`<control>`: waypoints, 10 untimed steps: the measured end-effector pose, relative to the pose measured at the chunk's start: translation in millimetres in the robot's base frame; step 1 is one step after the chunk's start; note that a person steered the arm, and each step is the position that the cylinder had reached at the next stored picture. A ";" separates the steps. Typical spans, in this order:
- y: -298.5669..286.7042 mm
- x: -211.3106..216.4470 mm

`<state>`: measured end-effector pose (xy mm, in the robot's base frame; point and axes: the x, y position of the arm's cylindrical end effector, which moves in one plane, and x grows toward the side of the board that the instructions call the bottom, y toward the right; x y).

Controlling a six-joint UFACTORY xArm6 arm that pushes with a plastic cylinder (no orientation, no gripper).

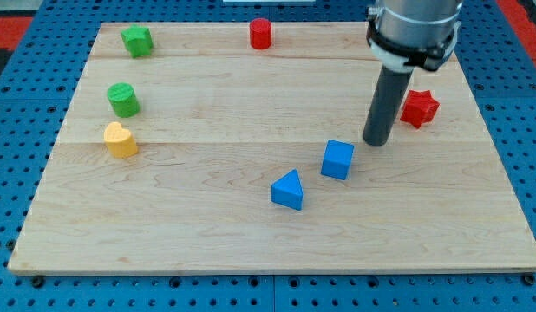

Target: Move the yellow heart to the bottom right of the board

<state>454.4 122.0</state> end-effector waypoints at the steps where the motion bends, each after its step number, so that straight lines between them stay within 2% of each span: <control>1: -89.3 25.2; 2: -149.2 20.8; 3: -74.0 19.3; 4: -15.6 38.5; 5: -89.4 63.4; 6: -196.9 52.5; 7: -269.7 30.0; 8: -248.2 4.9; 9: -273.1 -13.8; 10: -291.4 2.6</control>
<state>457.0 -169.4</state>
